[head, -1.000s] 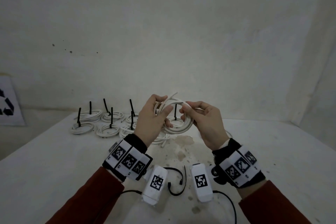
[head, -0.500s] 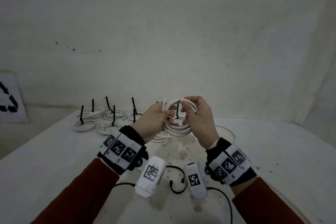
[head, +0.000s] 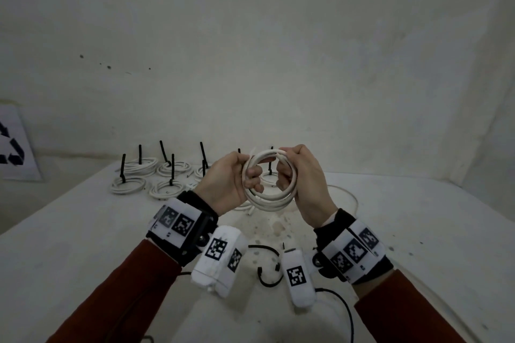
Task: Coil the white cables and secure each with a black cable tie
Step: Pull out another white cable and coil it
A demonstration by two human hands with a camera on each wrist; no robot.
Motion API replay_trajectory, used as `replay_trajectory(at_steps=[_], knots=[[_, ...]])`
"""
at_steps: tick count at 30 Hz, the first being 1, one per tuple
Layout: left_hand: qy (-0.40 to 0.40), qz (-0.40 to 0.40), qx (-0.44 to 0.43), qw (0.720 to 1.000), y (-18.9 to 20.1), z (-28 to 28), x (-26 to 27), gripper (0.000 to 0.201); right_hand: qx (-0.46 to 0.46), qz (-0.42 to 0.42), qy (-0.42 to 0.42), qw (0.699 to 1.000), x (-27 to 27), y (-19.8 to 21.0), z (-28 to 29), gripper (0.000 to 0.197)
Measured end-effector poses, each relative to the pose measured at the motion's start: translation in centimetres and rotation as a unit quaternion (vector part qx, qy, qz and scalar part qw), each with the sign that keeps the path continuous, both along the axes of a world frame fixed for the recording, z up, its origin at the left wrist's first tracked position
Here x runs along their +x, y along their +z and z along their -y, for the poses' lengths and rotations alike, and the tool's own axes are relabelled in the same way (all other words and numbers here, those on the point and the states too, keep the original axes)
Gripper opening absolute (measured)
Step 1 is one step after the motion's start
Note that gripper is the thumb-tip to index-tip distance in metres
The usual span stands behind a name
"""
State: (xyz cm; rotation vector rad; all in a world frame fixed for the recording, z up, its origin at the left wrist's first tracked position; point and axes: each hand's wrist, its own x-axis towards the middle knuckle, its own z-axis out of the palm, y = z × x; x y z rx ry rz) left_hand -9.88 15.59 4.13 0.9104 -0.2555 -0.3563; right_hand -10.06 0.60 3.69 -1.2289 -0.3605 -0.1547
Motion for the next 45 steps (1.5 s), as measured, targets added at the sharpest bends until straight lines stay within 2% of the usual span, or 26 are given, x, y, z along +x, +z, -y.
replay_trajectory(at_steps=[3,6,8,14,22,26,28,29,31,34,36,41,45], knots=[[-0.028,0.009,-0.005,1.000,-0.3,-0.7,0.0,0.033,0.036,-0.021,0.057,0.997,0.2,-0.5,0.2,0.018],[-0.006,0.021,0.006,1.000,-0.5,-1.2,-0.1,0.021,0.056,-0.057,0.084,0.993,0.5,-0.9,0.3,0.016],[0.001,0.025,0.023,0.999,-0.5,-1.3,-0.2,0.021,0.063,-0.081,0.096,0.990,0.4,-0.9,0.3,0.013],[0.044,0.057,0.121,0.990,-0.5,-0.7,-0.3,0.023,0.006,-0.089,0.083,0.993,-0.2,-1.4,-0.3,0.012],[0.080,0.066,0.106,0.989,-0.8,-0.4,-0.6,0.016,-0.003,-0.086,0.043,0.995,0.1,-1.2,0.2,0.017],[0.052,0.072,0.112,0.990,-0.2,-1.0,-1.0,0.025,0.035,-0.124,0.161,0.978,-0.3,-0.4,1.2,0.017],[0.039,0.051,0.100,0.993,0.1,-1.2,-1.2,0.036,0.060,-0.127,0.219,0.966,-0.7,-0.2,1.8,0.016],[0.034,0.042,0.088,0.995,0.4,-1.2,-1.3,0.034,0.074,-0.118,0.229,0.963,-0.8,-0.3,1.8,0.019],[0.032,0.037,0.061,0.997,0.8,-1.1,-1.5,0.028,0.112,-0.092,0.221,0.964,-1.1,-0.9,1.4,0.027],[0.055,0.054,0.041,0.996,0.7,-0.7,-1.3,0.050,0.150,-0.070,0.182,0.969,-1.4,-2.1,0.6,0.032],[0.063,0.062,0.046,0.995,0.4,-0.6,-1.3,0.053,0.152,-0.065,0.162,0.973,-1.7,-2.5,0.4,0.031],[0.037,0.050,0.094,0.994,0.0,-1.2,-1.5,0.032,0.125,-0.062,0.084,0.987,-1.5,-1.9,0.6,0.019],[0.020,0.015,0.138,0.990,-0.4,-2.2,-1.5,0.023,0.040,-0.043,0.025,0.998,-1.3,-1.9,0.9,0.015]])
